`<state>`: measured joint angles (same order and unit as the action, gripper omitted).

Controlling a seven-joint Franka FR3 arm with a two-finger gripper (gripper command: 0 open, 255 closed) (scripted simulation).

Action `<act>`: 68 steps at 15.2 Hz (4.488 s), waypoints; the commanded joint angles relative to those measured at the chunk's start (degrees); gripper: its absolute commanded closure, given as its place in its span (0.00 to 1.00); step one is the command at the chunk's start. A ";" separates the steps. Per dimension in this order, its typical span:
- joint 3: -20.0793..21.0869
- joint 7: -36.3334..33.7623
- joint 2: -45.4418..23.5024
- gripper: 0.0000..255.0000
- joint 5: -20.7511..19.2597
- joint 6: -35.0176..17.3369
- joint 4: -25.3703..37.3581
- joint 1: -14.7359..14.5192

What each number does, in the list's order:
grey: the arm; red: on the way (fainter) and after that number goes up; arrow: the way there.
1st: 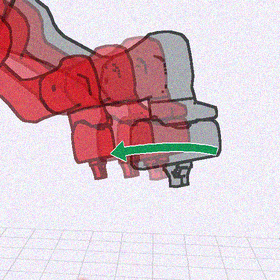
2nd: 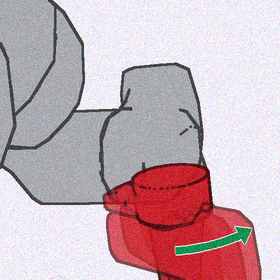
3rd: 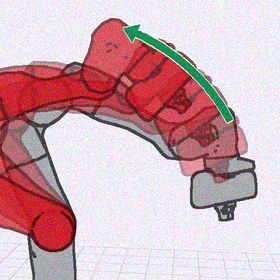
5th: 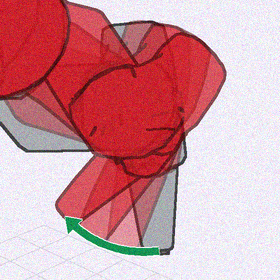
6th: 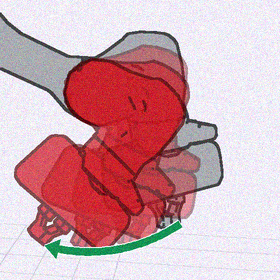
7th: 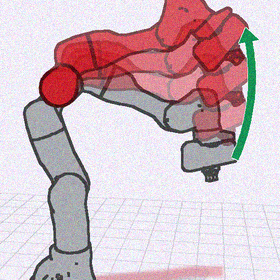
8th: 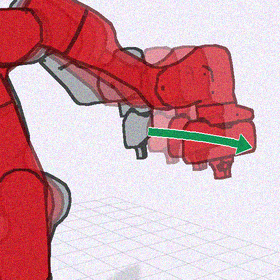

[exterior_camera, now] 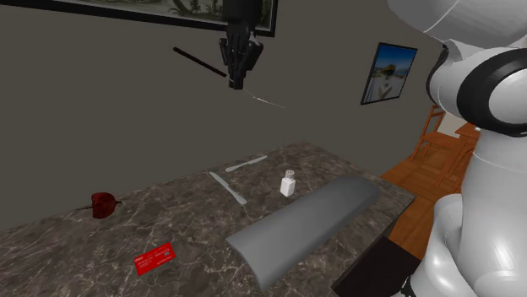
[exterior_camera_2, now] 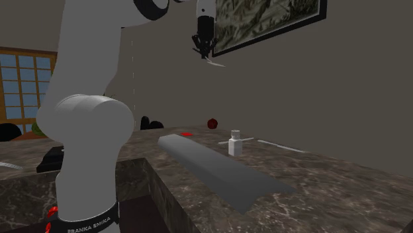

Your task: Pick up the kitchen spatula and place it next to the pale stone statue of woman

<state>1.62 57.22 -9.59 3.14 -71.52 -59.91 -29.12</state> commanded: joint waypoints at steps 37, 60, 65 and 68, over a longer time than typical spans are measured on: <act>15.37 -26.19 36.84 1.00 6.68 -12.01 -46.52 -12.03; 16.59 -24.46 41.75 1.00 8.61 -28.98 -68.35 -13.11; 17.06 -24.21 41.95 1.00 9.06 -32.75 -72.32 -13.33; 17.39 -24.07 41.91 1.00 9.33 -35.05 -74.57 -13.45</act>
<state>18.88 33.15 32.30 12.37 -105.82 -133.74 -42.51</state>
